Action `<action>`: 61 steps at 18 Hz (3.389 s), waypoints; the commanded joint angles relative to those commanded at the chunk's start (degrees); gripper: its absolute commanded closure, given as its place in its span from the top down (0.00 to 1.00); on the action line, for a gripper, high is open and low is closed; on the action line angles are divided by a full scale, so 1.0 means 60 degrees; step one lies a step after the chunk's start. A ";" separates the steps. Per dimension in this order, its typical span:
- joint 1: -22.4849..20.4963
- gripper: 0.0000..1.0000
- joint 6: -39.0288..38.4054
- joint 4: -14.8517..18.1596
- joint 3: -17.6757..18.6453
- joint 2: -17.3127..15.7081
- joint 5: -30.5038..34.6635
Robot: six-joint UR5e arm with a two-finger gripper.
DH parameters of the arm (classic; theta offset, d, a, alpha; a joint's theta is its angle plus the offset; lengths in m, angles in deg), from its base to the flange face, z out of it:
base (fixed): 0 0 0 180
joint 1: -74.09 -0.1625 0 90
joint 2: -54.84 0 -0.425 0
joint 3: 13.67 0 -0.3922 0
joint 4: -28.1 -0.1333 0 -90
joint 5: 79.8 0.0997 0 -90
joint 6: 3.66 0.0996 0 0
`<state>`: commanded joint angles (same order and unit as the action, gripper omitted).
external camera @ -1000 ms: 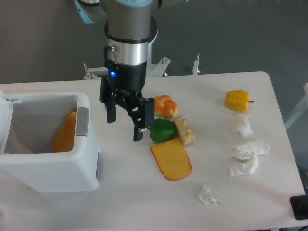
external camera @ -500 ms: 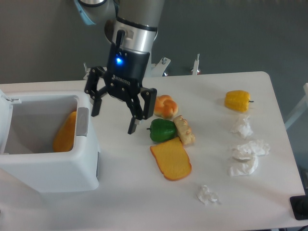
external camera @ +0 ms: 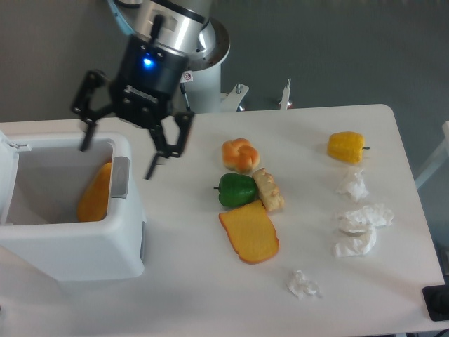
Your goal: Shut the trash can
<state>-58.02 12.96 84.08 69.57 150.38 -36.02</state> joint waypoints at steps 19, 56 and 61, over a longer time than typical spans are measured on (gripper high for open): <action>0.1334 1.00 -0.1056 -0.0059 -0.0264 -0.0205 -0.1860; 0.2403 1.00 -0.0118 -0.0059 -0.0454 0.0952 -0.5364; 0.2389 1.00 -0.0148 -0.0044 -0.0308 0.0967 -0.5335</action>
<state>-43.69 12.07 83.82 67.72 156.18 -68.03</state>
